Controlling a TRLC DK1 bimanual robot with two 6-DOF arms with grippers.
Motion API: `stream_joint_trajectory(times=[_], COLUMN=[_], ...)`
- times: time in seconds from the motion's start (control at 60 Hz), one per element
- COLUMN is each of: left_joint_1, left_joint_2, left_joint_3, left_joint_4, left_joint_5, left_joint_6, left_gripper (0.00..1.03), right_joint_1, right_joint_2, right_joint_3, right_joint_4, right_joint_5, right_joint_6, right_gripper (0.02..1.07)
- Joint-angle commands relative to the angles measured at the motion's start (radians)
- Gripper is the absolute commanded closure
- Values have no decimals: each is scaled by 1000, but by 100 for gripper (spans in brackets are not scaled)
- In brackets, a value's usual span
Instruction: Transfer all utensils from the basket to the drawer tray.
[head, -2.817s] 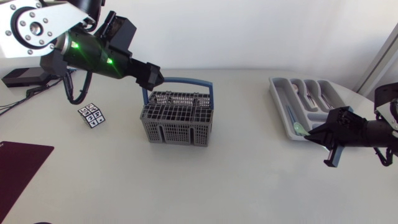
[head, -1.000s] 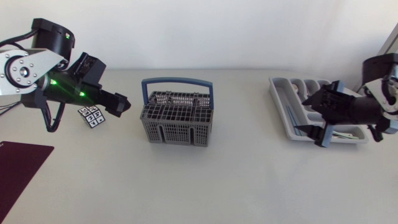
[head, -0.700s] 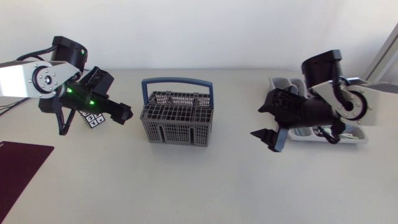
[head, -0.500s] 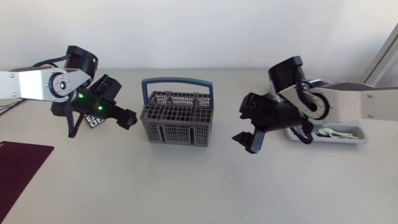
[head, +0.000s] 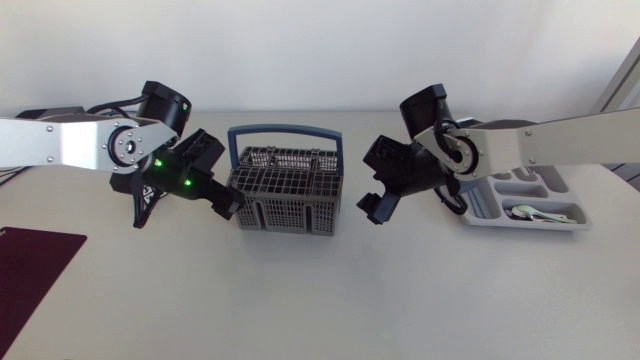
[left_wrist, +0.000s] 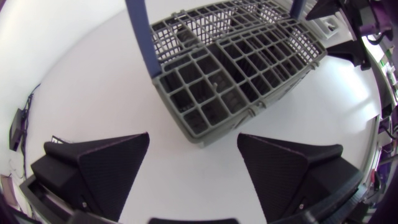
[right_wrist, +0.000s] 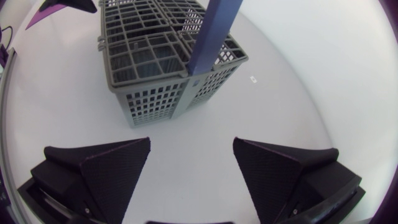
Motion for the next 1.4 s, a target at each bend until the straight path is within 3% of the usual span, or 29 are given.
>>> stream_joint_trajectory(times=[0.0,0.667,1.117,1.383], left_joint_1=[-18,-130,-35,54], left_joint_2=[-5,-65,-185,-356], left_joint_3=[-37,-95,-148,-188], left_joint_4=[2,3,-11,-17], left_joint_5=[8,11,40,67], left_joint_6=[17,15,49,41], left_gripper=[5,5,5,5], right_joint_1=[8,29,46,28], right_joint_2=[31,49,40,-82], right_joint_3=[35,60,55,-35], right_joint_4=[7,2,4,5], right_joint_5=[7,29,41,52], right_joint_6=[42,71,88,88], right_gripper=[11,11,7,7])
